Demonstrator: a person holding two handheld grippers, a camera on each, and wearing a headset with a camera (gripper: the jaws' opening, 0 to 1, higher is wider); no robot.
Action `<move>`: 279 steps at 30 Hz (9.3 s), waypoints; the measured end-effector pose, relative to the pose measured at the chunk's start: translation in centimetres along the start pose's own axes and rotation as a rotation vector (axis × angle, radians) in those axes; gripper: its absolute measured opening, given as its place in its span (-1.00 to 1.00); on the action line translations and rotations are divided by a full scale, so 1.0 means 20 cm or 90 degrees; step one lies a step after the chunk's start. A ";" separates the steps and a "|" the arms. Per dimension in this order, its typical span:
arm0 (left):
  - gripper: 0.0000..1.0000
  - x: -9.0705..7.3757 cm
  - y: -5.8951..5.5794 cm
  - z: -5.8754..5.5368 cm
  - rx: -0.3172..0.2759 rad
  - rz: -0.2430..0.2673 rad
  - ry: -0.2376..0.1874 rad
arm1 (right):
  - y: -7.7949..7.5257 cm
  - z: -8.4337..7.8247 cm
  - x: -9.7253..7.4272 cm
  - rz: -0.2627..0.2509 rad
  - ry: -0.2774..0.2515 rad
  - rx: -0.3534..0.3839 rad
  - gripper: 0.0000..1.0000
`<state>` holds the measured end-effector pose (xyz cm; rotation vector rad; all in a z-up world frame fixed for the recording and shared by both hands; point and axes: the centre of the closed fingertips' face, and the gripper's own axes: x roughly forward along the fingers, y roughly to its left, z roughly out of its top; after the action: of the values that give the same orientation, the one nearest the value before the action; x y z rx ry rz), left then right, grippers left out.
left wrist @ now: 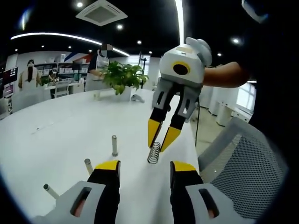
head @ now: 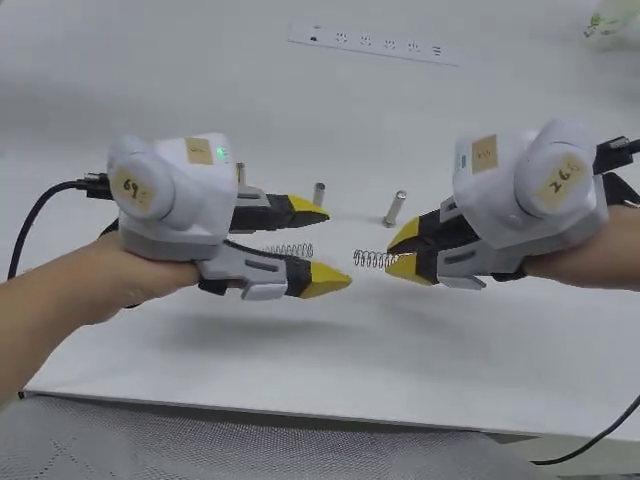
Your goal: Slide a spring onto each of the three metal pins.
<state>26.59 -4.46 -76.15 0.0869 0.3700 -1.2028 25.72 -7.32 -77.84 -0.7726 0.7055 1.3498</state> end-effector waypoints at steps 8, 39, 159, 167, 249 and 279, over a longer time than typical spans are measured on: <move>-0.57 0.04 -0.05 0.03 0.014 -0.027 -0.022 | 0.01 0.04 -0.01 0.000 -0.015 0.001 -0.85; -0.96 0.05 -0.11 0.05 0.043 -0.060 -0.018 | 0.05 0.10 -0.04 0.011 -0.033 -0.007 -0.85; -0.97 -0.02 -0.15 0.04 0.045 -0.077 -0.013 | 0.10 0.42 -0.13 -0.014 -0.194 -0.097 -0.82; -0.97 -0.02 -0.16 0.05 0.044 -0.078 -0.017 | 0.11 0.42 -0.13 -0.012 -0.195 -0.087 -0.81; -0.49 -0.28 0.09 0.04 -0.027 0.071 -0.041 | 0.06 0.42 -0.14 -0.030 -0.215 -0.037 -0.84; 0.92 -0.58 0.32 -0.14 -0.086 0.235 -0.019 | 0.00 0.30 -0.12 -0.052 -0.182 -0.005 -0.84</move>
<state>28.25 8.97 -75.80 0.0197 0.3892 -0.8111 25.52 -3.74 -72.38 -0.5928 0.4390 1.3551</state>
